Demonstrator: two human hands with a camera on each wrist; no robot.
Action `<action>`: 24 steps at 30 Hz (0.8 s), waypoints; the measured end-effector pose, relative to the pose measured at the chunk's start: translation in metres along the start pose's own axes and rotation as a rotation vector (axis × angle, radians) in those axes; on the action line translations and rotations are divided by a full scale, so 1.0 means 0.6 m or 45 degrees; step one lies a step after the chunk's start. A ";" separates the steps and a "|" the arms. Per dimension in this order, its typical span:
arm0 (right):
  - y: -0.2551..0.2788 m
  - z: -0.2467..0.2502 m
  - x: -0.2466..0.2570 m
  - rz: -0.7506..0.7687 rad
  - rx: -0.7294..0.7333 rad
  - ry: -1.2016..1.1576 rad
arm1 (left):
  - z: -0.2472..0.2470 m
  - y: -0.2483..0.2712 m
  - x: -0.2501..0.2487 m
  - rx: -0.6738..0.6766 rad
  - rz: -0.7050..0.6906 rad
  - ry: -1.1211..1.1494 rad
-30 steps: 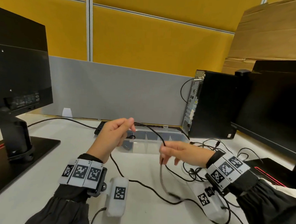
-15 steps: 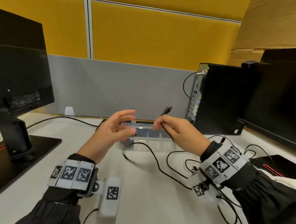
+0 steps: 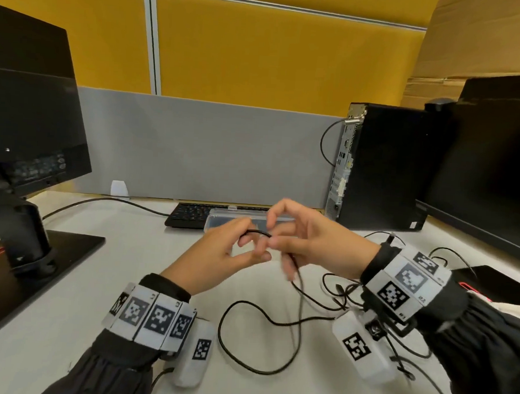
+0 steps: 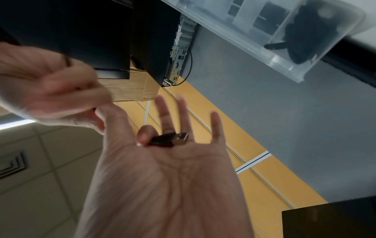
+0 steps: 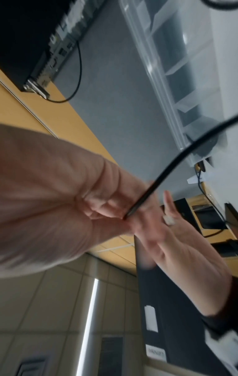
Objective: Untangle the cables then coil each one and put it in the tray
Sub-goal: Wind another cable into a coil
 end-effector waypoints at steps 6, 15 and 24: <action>0.051 0.074 -0.071 -0.280 -0.007 0.437 | 0.065 0.003 0.041 -0.267 0.350 0.642; 0.150 0.278 -0.167 -0.745 -0.526 1.190 | 0.169 0.053 0.162 -1.001 0.757 0.424; 0.037 0.141 -0.034 -0.303 -0.541 1.095 | 0.076 0.016 0.095 -0.586 0.638 0.736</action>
Point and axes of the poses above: each hand's wrist, its own y-axis away from the middle knuckle, its own z-axis out of the back of the hand, x = y × z, the point moved 7 cm from there along -y, towards the middle knuckle, and after that the axes turned 1 degree about z, right-handed, at the moved point
